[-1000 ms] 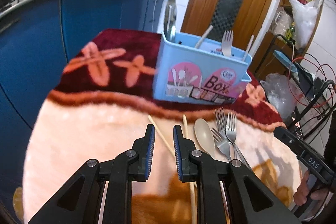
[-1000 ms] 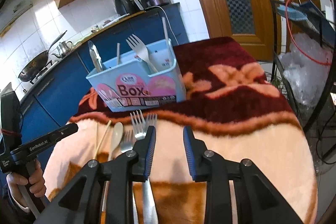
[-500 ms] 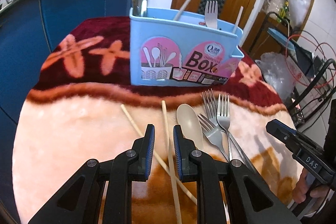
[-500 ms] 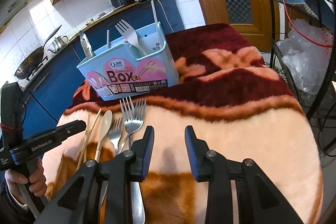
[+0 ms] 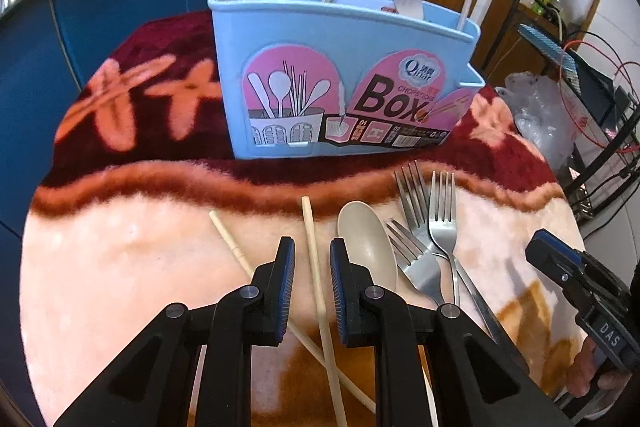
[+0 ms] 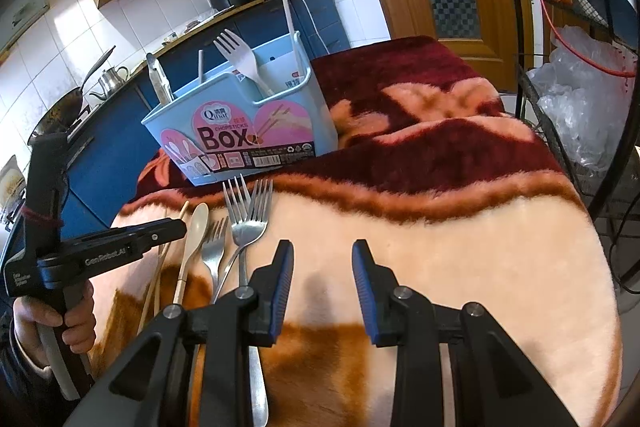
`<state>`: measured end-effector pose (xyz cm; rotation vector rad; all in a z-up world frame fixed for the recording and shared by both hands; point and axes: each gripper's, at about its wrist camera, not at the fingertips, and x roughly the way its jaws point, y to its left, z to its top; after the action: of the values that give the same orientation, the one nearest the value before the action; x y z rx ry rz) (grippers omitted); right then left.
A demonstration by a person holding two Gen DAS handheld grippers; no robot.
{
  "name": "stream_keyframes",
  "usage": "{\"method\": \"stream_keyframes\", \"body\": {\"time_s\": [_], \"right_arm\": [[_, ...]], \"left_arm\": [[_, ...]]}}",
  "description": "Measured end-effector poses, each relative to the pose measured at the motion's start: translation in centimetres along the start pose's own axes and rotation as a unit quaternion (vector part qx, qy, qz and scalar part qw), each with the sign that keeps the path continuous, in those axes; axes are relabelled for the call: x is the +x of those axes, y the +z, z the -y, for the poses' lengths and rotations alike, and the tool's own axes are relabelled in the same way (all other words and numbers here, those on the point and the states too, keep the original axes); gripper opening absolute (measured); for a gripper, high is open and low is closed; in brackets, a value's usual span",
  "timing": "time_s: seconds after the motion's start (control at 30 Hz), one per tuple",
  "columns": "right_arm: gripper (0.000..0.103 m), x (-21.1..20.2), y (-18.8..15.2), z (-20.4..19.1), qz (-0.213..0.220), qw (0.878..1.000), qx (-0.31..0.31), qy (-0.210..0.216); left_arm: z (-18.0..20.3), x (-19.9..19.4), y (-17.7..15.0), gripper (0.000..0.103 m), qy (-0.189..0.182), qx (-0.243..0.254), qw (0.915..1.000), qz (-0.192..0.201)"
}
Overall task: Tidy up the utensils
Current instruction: 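Grasp a wooden chopstick with the left tool while the right tool grasps the white spoon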
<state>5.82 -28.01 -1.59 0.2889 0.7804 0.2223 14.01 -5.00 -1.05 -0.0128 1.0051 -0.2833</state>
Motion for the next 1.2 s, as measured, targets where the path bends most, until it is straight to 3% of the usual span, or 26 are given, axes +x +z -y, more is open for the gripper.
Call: {"method": "stream_keyframes", "body": {"time_s": [0.1, 0.17, 0.23, 0.5, 0.87, 1.2], "right_arm": [[0.034, 0.0, 0.0, 0.0, 0.0, 1.0, 0.0, 0.0], [0.034, 0.0, 0.0, -0.1, -0.001, 1.0, -0.001, -0.001], [0.034, 0.0, 0.0, -0.1, -0.001, 1.0, -0.001, -0.001], [0.034, 0.3, 0.0, -1.3, -0.007, 1.0, -0.015, -0.001], [0.034, 1.3, 0.6, -4.7, -0.033, 0.998, -0.055, 0.013], [0.034, 3.8, 1.5, -8.8, -0.077, 0.991, -0.105, 0.035]], "left_arm": [[-0.3, 0.4, 0.1, 0.017, -0.009, -0.009, 0.9999, -0.004], [-0.4, 0.4, 0.2, 0.008, -0.016, -0.015, 0.9998, -0.001], [-0.7, 0.3, 0.1, 0.006, -0.026, -0.02, 0.9995, 0.003], [-1.6, -2.7, -0.4, 0.004, -0.053, -0.04, 0.996, 0.06], [-4.0, -9.0, -0.7, 0.004, -0.034, -0.047, 0.9821, 0.179], [-5.9, -11.6, -1.3, 0.004, -0.022, -0.054, 0.9723, 0.226]]}}
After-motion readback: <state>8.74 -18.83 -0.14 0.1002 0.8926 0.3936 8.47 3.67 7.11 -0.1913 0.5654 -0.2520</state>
